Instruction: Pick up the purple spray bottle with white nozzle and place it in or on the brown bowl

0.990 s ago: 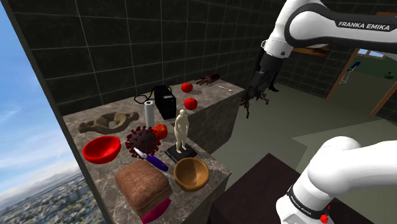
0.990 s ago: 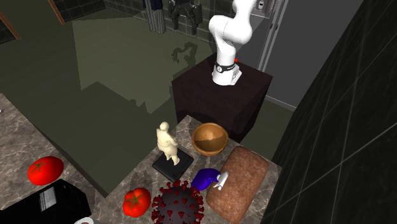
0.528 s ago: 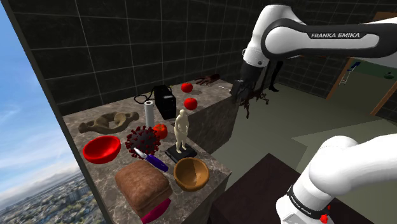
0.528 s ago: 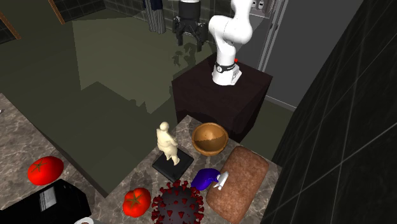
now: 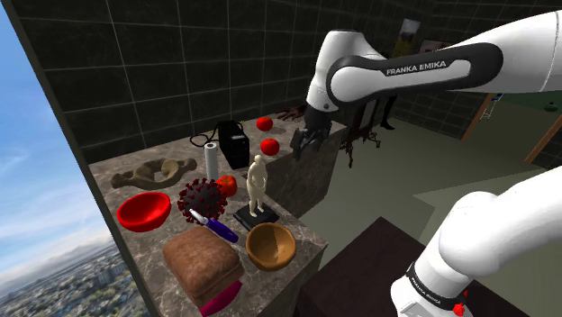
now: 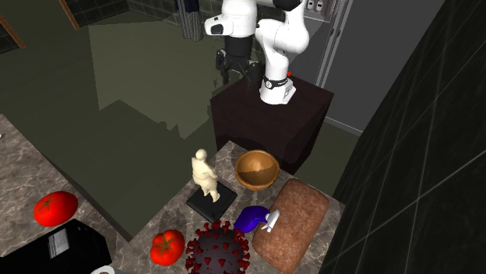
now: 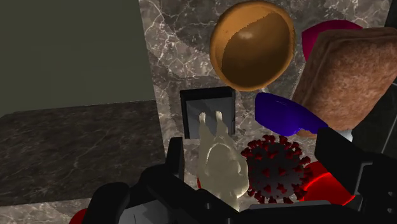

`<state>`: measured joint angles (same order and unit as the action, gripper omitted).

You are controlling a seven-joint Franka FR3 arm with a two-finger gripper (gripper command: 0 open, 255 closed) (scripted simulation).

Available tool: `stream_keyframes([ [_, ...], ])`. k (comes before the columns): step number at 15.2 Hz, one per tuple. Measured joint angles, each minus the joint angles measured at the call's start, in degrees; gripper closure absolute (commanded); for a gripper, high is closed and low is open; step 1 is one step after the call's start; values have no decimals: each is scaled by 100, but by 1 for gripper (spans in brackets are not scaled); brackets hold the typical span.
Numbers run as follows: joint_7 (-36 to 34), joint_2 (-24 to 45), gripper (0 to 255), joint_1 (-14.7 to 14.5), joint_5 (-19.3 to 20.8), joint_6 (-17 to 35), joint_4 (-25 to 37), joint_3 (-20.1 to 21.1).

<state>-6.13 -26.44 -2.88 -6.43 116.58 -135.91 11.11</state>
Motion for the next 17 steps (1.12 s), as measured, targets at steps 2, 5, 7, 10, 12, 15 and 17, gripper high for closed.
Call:
stream_keyframes([
  [2, -248, 360, 0, -45, 14, 217, 155, 211],
  [5, -577, 940, 0, -78, 112, 559, 394, 475],
  [7, -780, 1327, 0, -86, 222, 720, 612, 613],
  [10, -1204, 1998, 0, -140, 477, 927, 1050, 853],
  [12, -1468, 2473, 0, -178, 700, 1027, 1394, 960],
  [15, -1886, 3103, 0, -308, 1040, 1142, 1846, 1081],
  [17, -2158, 3580, 0, -430, 1299, 1209, 2198, 1115],
])
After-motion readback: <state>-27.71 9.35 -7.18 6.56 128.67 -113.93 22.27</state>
